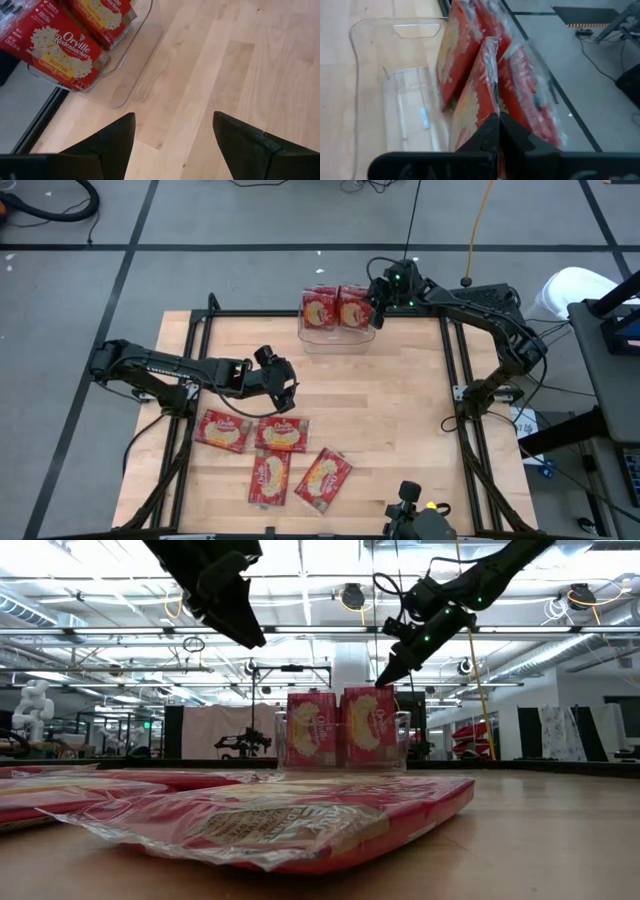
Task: Sort popcorn bags into baskets
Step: Put the red popcorn bag into the transparent bin
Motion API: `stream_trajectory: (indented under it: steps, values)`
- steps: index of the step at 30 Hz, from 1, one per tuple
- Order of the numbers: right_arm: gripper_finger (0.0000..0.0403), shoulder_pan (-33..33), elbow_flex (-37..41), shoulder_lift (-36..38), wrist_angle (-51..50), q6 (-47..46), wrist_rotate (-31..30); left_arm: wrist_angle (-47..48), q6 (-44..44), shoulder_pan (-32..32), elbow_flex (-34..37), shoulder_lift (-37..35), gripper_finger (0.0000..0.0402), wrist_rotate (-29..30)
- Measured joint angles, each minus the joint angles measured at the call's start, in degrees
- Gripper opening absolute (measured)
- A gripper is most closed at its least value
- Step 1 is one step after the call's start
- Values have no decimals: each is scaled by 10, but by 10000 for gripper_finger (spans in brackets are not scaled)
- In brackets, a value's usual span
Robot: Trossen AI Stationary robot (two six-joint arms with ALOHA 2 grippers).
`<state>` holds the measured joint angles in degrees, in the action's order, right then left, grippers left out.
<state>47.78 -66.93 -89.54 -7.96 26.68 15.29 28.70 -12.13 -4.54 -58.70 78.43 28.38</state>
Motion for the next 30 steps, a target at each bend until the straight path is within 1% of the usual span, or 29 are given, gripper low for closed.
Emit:
stream_trajectory:
  steps: [6, 10, 21, 25, 29, 30]
  values:
    - [0, 3, 14, 0, 38, 11, 0, -11, 12, 0, 0, 0, 273, 0]
    - [3, 3, 14, -1, 41, 30, 0, -20, 17, 0, 0, 0, 273, 0]
    - [45, 3, 14, -2, 48, 46, -7, -20, 24, 0, 0, 0, 273, 0]
    - [64, 3, 14, 0, 65, 28, -32, -20, 25, 0, 0, 0, 273, 0]
    - [80, -8, 14, 13, 54, -16, -30, -19, 25, 0, 0, 0, 273, -4]
    - [82, -12, 13, 16, 43, -20, -19, -18, 25, 0, 0, 0, 273, -5]
